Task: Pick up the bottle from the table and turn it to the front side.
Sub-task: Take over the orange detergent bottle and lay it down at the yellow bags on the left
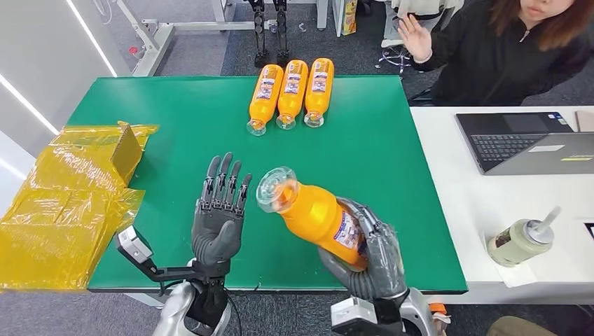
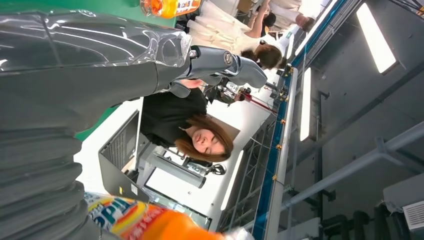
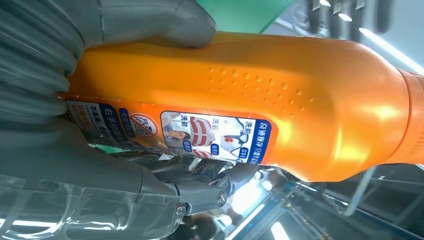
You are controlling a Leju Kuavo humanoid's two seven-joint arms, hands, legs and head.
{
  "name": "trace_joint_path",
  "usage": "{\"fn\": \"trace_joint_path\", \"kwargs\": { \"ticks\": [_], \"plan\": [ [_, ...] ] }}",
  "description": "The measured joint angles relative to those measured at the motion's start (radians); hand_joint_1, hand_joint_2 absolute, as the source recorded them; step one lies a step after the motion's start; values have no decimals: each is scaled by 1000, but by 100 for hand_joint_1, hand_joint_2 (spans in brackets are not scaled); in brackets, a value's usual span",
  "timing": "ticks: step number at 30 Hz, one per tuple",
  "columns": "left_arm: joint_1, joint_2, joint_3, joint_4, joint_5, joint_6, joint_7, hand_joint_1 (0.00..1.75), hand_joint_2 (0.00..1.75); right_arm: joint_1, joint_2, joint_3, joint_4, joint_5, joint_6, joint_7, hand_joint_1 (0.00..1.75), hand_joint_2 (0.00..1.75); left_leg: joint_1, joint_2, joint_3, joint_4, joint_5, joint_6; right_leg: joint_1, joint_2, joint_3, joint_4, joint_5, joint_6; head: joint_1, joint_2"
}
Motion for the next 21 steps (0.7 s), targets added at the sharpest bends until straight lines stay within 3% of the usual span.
{"fn": "trace_joint_path", "kwargs": {
  "ticks": [10, 21],
  "plan": [
    [34, 4, 1, -50, -28, -33, 18, 0, 175, -10, -38, -28, 120, -33, -17, -30, 175, 175, 0, 0, 0, 0, 0, 0, 0, 0, 0, 0, 0, 0, 0, 0],
    [58, 11, -46, -111, -133, 33, -14, 0, 175, -51, -14, 101, 195, -29, -31, -50, 175, 175, 0, 0, 0, -1, 0, 0, 0, 0, 0, 0, 0, 0, 0, 0]
  ]
}}
